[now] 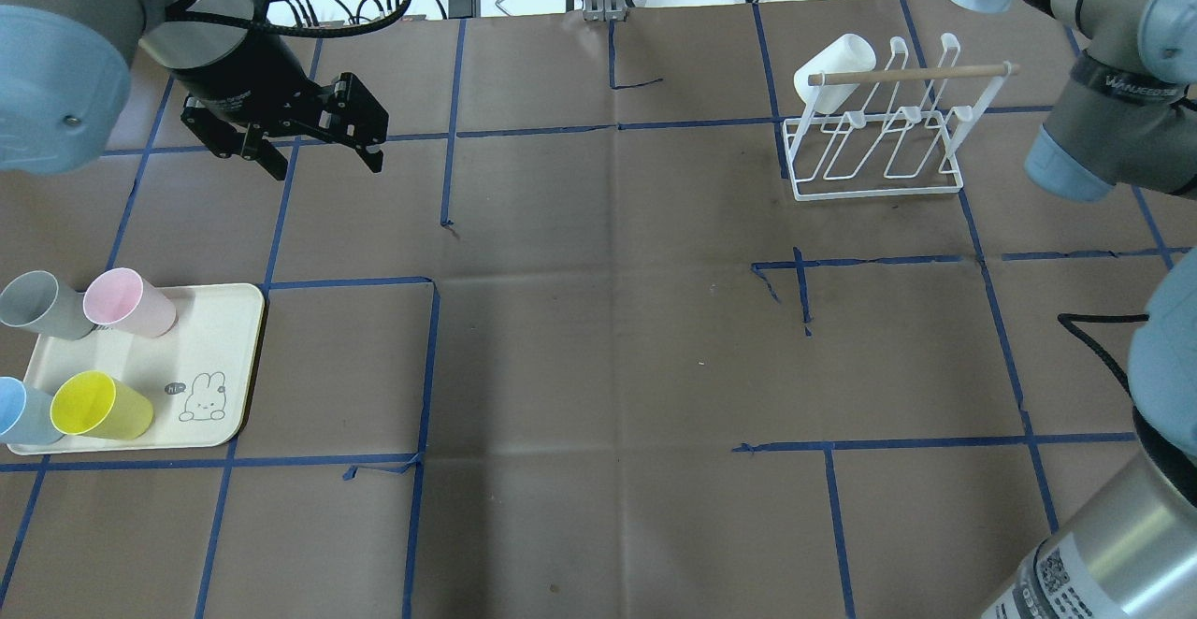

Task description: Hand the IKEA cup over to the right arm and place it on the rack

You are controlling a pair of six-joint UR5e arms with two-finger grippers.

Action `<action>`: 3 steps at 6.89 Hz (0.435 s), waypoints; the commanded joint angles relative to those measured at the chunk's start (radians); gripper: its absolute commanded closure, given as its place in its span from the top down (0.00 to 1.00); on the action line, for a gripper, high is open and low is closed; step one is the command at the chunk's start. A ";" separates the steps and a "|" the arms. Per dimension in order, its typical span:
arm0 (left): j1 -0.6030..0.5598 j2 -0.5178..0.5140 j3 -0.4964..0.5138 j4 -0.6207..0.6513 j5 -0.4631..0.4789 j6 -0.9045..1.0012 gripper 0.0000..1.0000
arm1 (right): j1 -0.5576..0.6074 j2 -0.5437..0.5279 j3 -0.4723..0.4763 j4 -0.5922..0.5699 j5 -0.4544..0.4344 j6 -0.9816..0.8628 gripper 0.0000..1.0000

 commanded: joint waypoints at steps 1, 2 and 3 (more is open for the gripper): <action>0.020 0.010 -0.019 -0.003 0.040 0.028 0.99 | -0.013 0.038 0.004 0.000 -0.003 -0.071 0.10; 0.017 0.012 -0.016 0.000 0.042 0.020 0.99 | -0.012 0.038 0.010 -0.002 -0.006 -0.069 0.10; 0.017 0.009 -0.010 -0.006 0.060 0.007 0.99 | -0.007 0.038 0.013 -0.005 -0.012 -0.068 0.09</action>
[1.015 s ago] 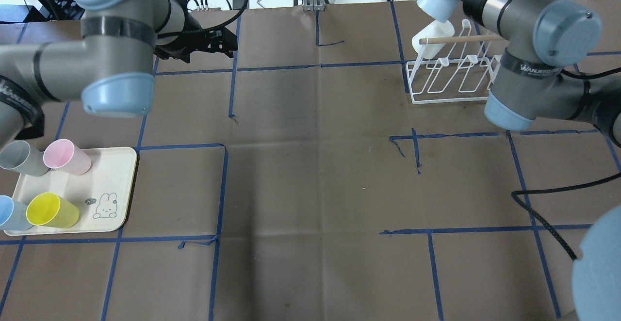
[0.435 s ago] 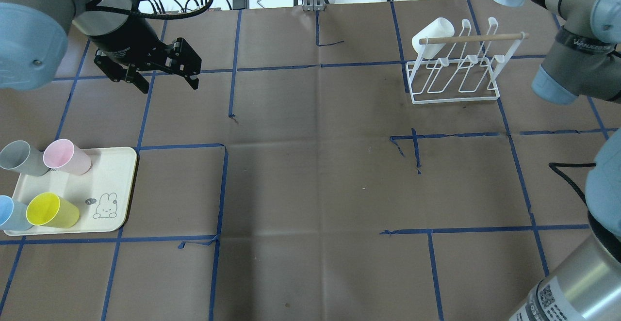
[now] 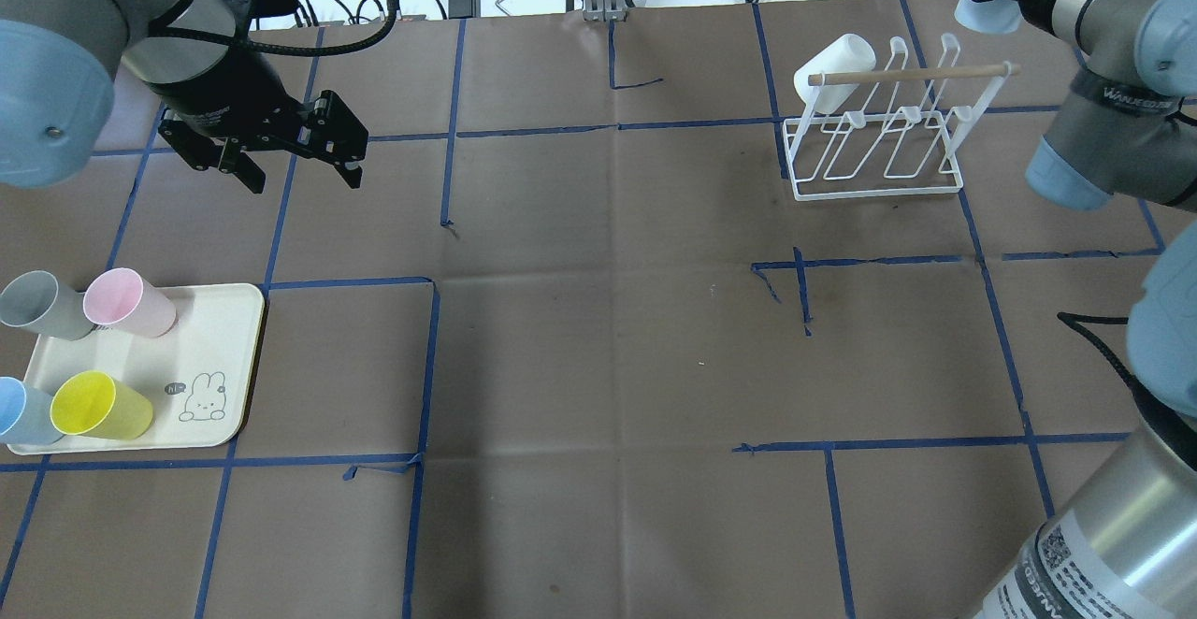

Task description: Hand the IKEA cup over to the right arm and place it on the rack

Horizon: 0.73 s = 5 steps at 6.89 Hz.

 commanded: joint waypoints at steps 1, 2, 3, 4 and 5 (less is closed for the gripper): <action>-0.010 -0.010 0.019 -0.005 0.031 -0.067 0.99 | 0.008 0.003 0.013 -0.004 -0.007 0.002 0.09; -0.012 -0.014 0.023 -0.005 0.022 -0.070 0.99 | 0.017 -0.003 0.021 -0.004 -0.010 0.004 0.10; -0.012 -0.012 0.021 -0.005 0.024 -0.070 0.99 | 0.028 -0.004 0.028 -0.004 -0.010 0.007 0.10; -0.012 -0.012 0.021 -0.003 0.022 -0.070 0.99 | 0.033 -0.003 0.038 -0.004 -0.012 0.008 0.10; -0.012 -0.011 0.018 -0.003 0.022 -0.070 0.99 | 0.033 0.000 0.042 -0.004 -0.010 0.008 0.10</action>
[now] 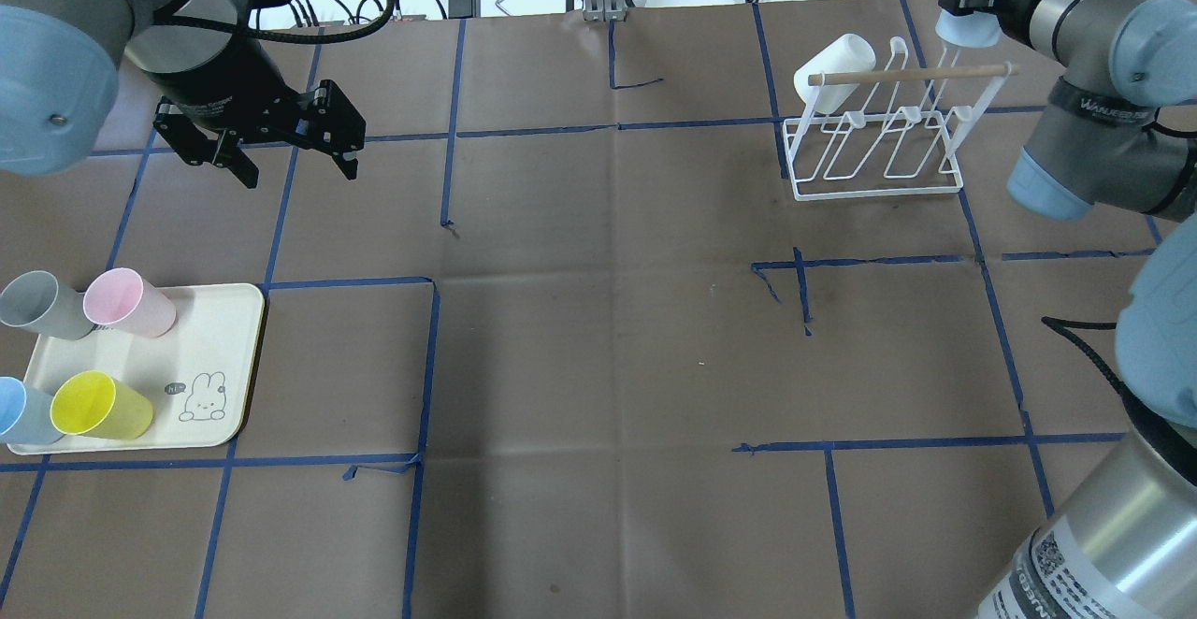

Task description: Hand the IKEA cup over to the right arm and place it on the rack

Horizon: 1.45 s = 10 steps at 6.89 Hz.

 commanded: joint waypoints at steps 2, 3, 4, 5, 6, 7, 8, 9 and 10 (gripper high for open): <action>0.000 0.009 -0.010 0.000 -0.002 0.001 0.99 | 0.003 0.013 0.022 0.001 0.002 0.001 0.10; 0.000 0.009 -0.011 0.000 0.000 0.001 0.99 | 0.003 0.021 0.029 0.003 0.002 -0.001 0.10; 0.000 0.009 -0.011 0.000 -0.002 0.001 0.99 | 0.003 0.030 0.034 0.002 0.002 -0.002 0.13; 0.000 0.010 -0.011 0.000 -0.002 0.001 0.99 | 0.002 0.030 0.034 0.003 0.000 -0.002 0.69; 0.000 0.010 -0.011 0.000 -0.002 0.001 0.99 | 0.003 0.031 0.034 0.003 0.002 0.012 0.99; 0.000 0.010 -0.011 0.000 -0.002 0.001 0.99 | 0.003 0.031 0.034 0.005 0.000 0.015 1.00; 0.000 0.009 -0.011 0.000 -0.002 0.001 0.99 | 0.002 0.028 0.032 0.005 0.002 0.015 1.00; 0.000 0.010 -0.014 0.000 -0.002 0.001 0.99 | 0.003 0.019 0.032 0.009 0.000 0.015 1.00; 0.000 0.010 -0.014 0.000 -0.002 0.001 0.99 | 0.003 0.007 0.031 0.014 0.002 0.015 1.00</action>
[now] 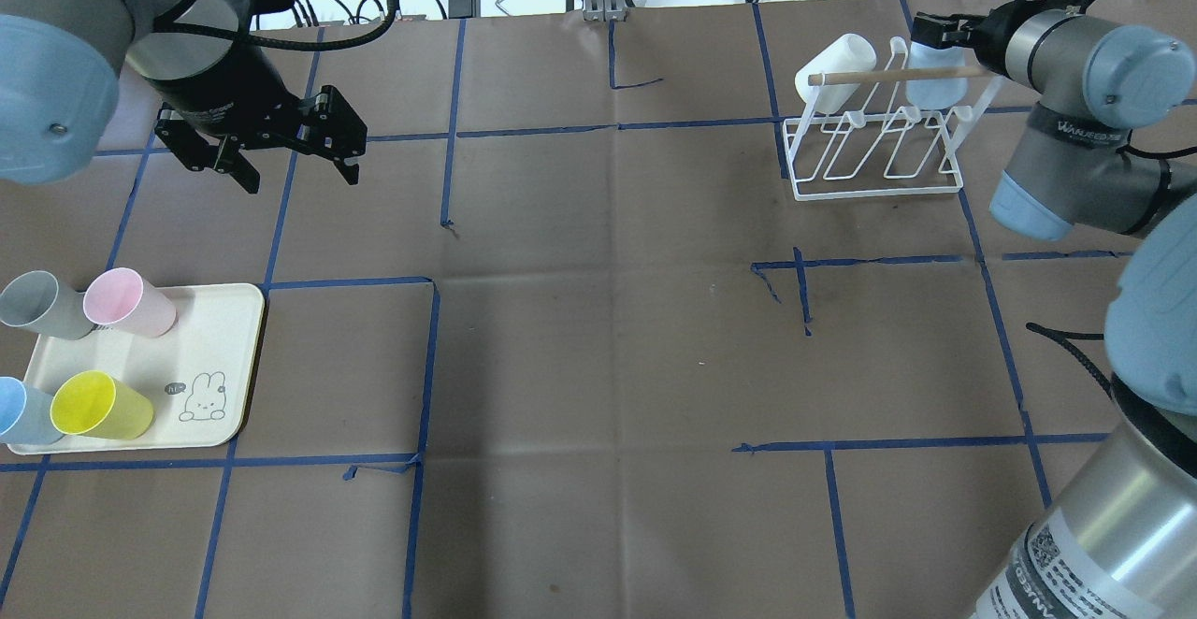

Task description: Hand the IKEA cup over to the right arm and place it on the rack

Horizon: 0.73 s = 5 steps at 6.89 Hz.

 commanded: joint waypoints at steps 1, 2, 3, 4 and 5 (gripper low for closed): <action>0.000 0.002 -0.002 0.000 0.000 0.000 0.99 | 0.001 -0.058 -0.001 0.008 0.001 0.000 1.00; 0.000 0.002 -0.003 0.000 0.000 0.000 0.99 | 0.002 -0.124 -0.003 0.008 0.004 0.000 1.00; 0.000 0.002 -0.003 0.000 0.000 0.000 0.99 | 0.013 -0.185 0.000 0.008 0.004 -0.001 1.00; 0.000 0.000 -0.004 0.000 0.001 0.002 0.99 | 0.039 -0.242 0.006 0.009 0.004 -0.001 1.00; 0.000 0.000 -0.006 0.000 0.002 0.002 0.99 | 0.069 -0.286 0.032 0.091 -0.001 0.000 1.00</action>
